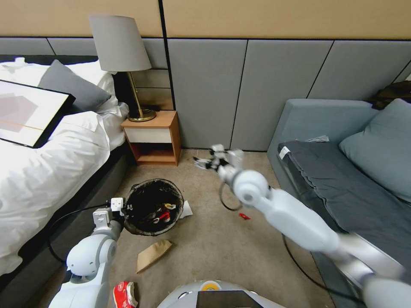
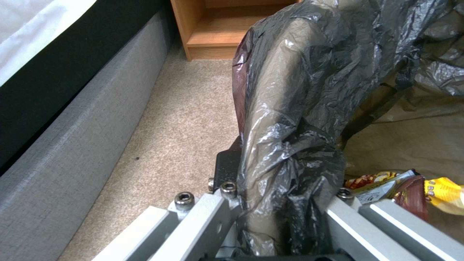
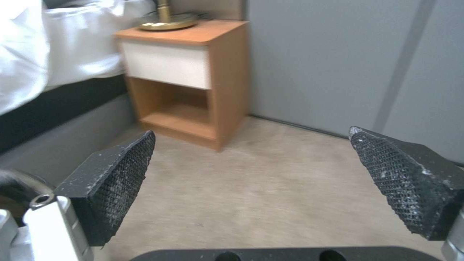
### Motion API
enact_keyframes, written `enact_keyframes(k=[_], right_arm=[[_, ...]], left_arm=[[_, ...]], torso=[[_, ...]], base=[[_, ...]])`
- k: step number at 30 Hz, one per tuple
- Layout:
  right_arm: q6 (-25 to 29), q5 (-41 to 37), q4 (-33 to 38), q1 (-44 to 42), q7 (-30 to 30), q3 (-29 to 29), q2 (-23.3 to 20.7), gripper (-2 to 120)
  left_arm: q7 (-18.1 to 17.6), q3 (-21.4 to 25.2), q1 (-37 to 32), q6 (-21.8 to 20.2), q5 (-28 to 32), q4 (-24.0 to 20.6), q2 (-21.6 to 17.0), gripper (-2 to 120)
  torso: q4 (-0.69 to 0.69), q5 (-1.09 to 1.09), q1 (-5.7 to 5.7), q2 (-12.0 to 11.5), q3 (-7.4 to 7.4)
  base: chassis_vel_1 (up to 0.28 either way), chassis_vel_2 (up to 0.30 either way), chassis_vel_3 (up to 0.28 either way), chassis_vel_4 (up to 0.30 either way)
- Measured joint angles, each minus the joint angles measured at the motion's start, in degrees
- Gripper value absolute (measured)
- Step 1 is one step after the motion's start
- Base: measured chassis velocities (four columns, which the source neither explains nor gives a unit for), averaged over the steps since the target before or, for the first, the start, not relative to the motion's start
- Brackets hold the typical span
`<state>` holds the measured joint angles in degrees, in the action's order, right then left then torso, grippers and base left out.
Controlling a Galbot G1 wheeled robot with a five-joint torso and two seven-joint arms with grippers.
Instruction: Pick up the trash bin, then pick up the garbage from the floor and place it into the trash bin.
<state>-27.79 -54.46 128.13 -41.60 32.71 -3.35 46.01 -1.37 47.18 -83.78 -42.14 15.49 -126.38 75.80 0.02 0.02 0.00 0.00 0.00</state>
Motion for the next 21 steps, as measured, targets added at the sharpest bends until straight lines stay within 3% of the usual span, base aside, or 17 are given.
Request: enact_keyframes(k=[2,3,6,7,10,11,13,14,15,16,18,21], right_arm=[[0.89,3.59,2.26,-7.51,-1.10,6.93,-0.55,100],[0.89,3.59,2.26,-7.51,-1.10,6.93,-0.55,100],[3.67,12.19,5.30,-22.14,-4.60,23.25,2.41,100],[3.67,12.19,5.30,-22.14,-4.60,23.25,2.41,100],[8.36,24.89,5.16,-36.16,-11.12,35.74,8.56,100],[8.36,24.89,5.16,-36.16,-11.12,35.74,8.56,100],[10.62,28.93,4.27,-40.54,-13.23,39.35,11.60,100],[13.53,32.56,3.03,-44.04,-14.70,42.31,15.76,100],[13.53,32.56,3.03,-44.04,-14.70,42.31,15.76,100],[17.48,35.80,1.14,-47.17,-15.79,44.49,21.30,100],[22.38,41.86,-2.65,-49.60,-17.69,47.17,28.02,100],[24.16,43.38,-4.89,-49.19,-18.48,47.80,30.35,100]], left_arm=[[-0.01,-0.14,0.03,0.00,-0.01,-0.15,0.23,0],[-0.01,-0.14,0.03,0.00,-0.01,-0.15,0.23,0],[0.00,-0.17,-0.20,0.01,-0.03,-0.53,0.18,0],[0.00,-0.17,-0.20,0.01,-0.03,-0.53,0.18,0],[0.03,-0.12,-0.39,0.00,-0.06,-0.62,0.04,0],[0.03,-0.12,-0.39,0.00,-0.06,-0.62,0.04,0],[0.03,-0.11,-0.53,0.00,-0.05,-0.62,-0.01,0],[0.11,-0.11,-0.66,0.00,0.03,-0.63,-0.05,0],[0.11,-0.11,-0.66,0.00,0.03,-0.63,-0.05,0],[0.14,-0.14,-0.79,0.00,0.00,-0.62,0.01,0],[0.20,-0.43,-1.17,0.00,-0.04,-0.61,0.09,0],[0.32,-0.55,-1.36,0.00,-0.03,-0.57,0.18,0]], torso=[[0.00,-0.01,0.00,0.00,0.00],[0.00,-0.01,0.00,0.00,0.00],[-0.01,-0.03,0.00,0.00,0.00],[-0.01,-0.03,0.00,0.00,0.00],[-0.03,-0.02,0.00,0.01,-0.01],[-0.03,-0.02,0.00,0.01,-0.01],[-0.06,-0.02,0.00,0.01,-0.01],[-0.04,-0.01,0.00,0.01,-0.01],[-0.04,-0.01,0.00,0.01,-0.01],[-0.04,-0.01,0.00,0.01,-0.01],[-0.02,-0.04,-0.01,0.01,0.00],[-0.01,-0.01,0.00,0.01,0.00]], base=[[0.000,0.000,0.000,0.000],[0.000,0.000,0.000,0.000],[0.000,0.000,0.000,0.000],[0.000,0.000,0.000,0.000],[0.000,0.000,0.000,0.000],[0.000,0.000,0.000,0.000],[0.000,0.000,0.000,0.000],[0.000,0.000,0.000,0.000],[0.000,0.000,0.000,0.000],[0.000,0.000,0.000,0.000],[0.000,0.000,0.000,0.000],[0.000,0.000,0.000,0.000]])
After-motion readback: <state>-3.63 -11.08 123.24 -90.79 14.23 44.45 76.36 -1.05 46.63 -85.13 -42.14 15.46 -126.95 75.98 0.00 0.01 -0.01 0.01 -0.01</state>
